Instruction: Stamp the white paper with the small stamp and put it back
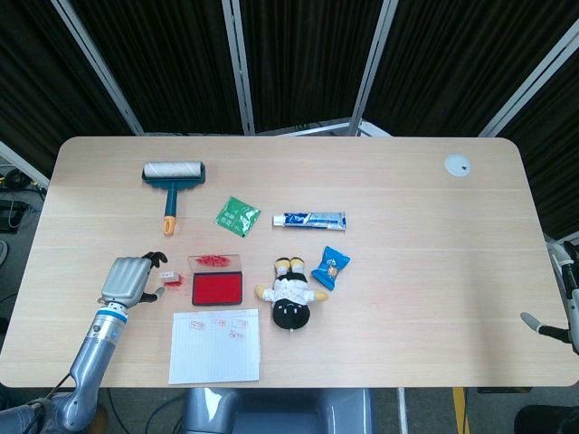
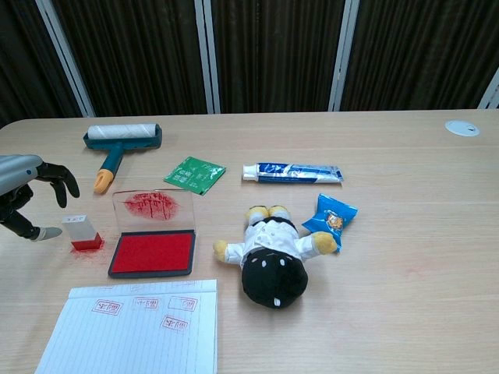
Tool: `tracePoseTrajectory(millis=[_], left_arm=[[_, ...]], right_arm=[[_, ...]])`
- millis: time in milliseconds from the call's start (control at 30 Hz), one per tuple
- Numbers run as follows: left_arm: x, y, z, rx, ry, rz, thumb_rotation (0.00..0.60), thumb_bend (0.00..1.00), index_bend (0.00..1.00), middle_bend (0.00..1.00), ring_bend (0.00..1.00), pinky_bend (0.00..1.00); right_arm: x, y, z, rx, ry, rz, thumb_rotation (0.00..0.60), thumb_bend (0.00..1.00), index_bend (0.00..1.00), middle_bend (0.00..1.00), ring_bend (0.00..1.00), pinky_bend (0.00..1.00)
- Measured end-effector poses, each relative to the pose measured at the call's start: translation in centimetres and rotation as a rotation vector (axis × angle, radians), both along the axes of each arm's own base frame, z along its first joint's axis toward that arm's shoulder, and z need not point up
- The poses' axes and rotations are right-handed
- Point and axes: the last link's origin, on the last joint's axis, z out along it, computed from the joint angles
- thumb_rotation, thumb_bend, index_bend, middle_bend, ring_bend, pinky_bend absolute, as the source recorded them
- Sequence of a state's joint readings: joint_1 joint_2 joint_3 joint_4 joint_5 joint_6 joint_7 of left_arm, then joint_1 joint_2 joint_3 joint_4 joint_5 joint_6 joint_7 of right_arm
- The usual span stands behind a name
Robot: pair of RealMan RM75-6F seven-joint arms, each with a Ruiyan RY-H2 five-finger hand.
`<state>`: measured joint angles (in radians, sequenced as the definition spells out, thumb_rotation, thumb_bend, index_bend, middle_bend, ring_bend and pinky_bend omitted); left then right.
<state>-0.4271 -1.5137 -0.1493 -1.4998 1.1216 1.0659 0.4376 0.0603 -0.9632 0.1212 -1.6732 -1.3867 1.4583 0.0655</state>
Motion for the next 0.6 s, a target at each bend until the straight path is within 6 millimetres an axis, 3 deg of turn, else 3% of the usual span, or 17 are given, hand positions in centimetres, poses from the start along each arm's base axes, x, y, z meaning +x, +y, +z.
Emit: tracePoseTrajectory(millis=[600], left_arm=[[-0.3, 0.9, -1.2, 0.01, 0.033, 0.005, 0.6, 0.29, 0.4, 0.41, 0.84, 0.84]], right_arm=[[-0.1, -0.4, -0.4, 0.019, 0.006, -0.008, 0.6, 0.0, 0.0, 0.0, 0.0, 0.0]])
